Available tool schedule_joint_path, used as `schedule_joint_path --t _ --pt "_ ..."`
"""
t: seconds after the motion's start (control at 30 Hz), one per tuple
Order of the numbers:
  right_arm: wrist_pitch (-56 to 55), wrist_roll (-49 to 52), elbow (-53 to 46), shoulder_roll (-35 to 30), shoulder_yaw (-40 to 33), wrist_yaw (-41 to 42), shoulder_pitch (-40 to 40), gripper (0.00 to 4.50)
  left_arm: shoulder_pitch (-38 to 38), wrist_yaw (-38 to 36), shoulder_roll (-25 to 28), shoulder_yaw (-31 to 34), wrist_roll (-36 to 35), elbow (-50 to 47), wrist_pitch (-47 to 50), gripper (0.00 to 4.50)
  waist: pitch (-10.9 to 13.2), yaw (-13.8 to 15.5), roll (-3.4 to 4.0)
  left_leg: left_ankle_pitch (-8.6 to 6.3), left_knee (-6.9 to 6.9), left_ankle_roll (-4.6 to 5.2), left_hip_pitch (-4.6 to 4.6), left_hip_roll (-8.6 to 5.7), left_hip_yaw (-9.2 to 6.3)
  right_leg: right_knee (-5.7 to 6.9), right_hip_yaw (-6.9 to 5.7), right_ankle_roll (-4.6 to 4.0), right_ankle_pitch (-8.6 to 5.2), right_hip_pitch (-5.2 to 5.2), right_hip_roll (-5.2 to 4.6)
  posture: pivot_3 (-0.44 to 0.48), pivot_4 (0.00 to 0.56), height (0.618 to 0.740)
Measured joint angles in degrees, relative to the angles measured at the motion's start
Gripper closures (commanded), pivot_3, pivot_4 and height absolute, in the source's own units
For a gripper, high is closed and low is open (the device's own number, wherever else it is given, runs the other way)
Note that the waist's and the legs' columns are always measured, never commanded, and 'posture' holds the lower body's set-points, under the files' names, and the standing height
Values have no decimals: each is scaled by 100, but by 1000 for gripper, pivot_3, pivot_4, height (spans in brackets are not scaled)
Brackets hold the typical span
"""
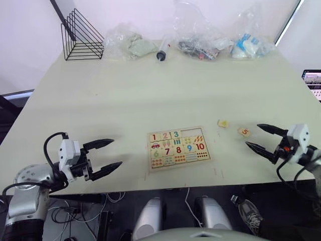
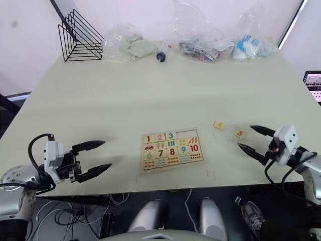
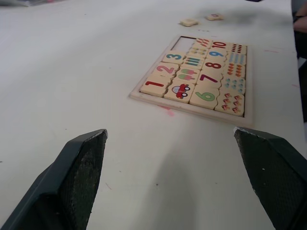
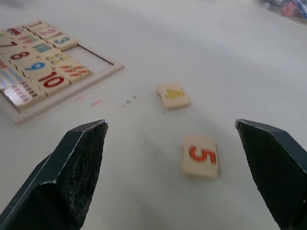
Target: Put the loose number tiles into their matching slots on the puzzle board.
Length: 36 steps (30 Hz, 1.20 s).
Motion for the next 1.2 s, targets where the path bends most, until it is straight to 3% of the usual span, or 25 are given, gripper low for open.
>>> schedule_joint_path --t 0.47,0.83,1.07,1.1,1.13,1.17,1.2 --pt "640 -1208 1198 -60 1696 68 -2193 36 -763 -832 100 -307 -2 441 -165 0 1 -8 1 0 2 0 -5 -5 -4 1 -6 0 1 -3 1 0 150 740" --pt "1032 -1935 1746 -15 2274 -41 -2997 36 -1013 -1050 129 -374 -149 443 -120 0 2 -20 2 0 1 0 -5 -6 -7 4 -6 0 1 -6 2 0 150 740" --pt "1249 -1990 1799 -12 2310 95 -3086 36 -1024 -1067 143 -381 -162 457 -112 0 1 -16 2 0 1 0 -7 -6 -7 3 -6 0 1 -7 1 0 150 740" --pt "1303 -1991 1801 -13 2313 117 -3089 542 -1024 -1068 143 -382 -162 462 -112 0 1 -17 2 0 1 0 -7 -6 -8 4 -6 0 1 -7 1 0 150 740" --pt "1328 -1991 1804 -13 2319 146 -3089 642 -1024 -1069 143 -382 -162 467 -112 0 1 -17 2 0 1 0 -7 -6 -8 4 -6 0 1 -7 1 0 150 740" --pt "1375 -1994 1804 -17 2330 225 -3089 1443 -1023 -1070 143 -382 -162 486 -114 0 1 -17 1 0 1 0 -6 -6 -8 5 -6 0 1 -6 1 0 150 740" --pt "1376 -1994 1804 -18 2330 228 -3089 1739 -1023 -1071 143 -382 -162 487 -114 0 1 -17 1 0 1 0 -6 -6 -9 5 -6 0 1 -6 1 0 150 740"
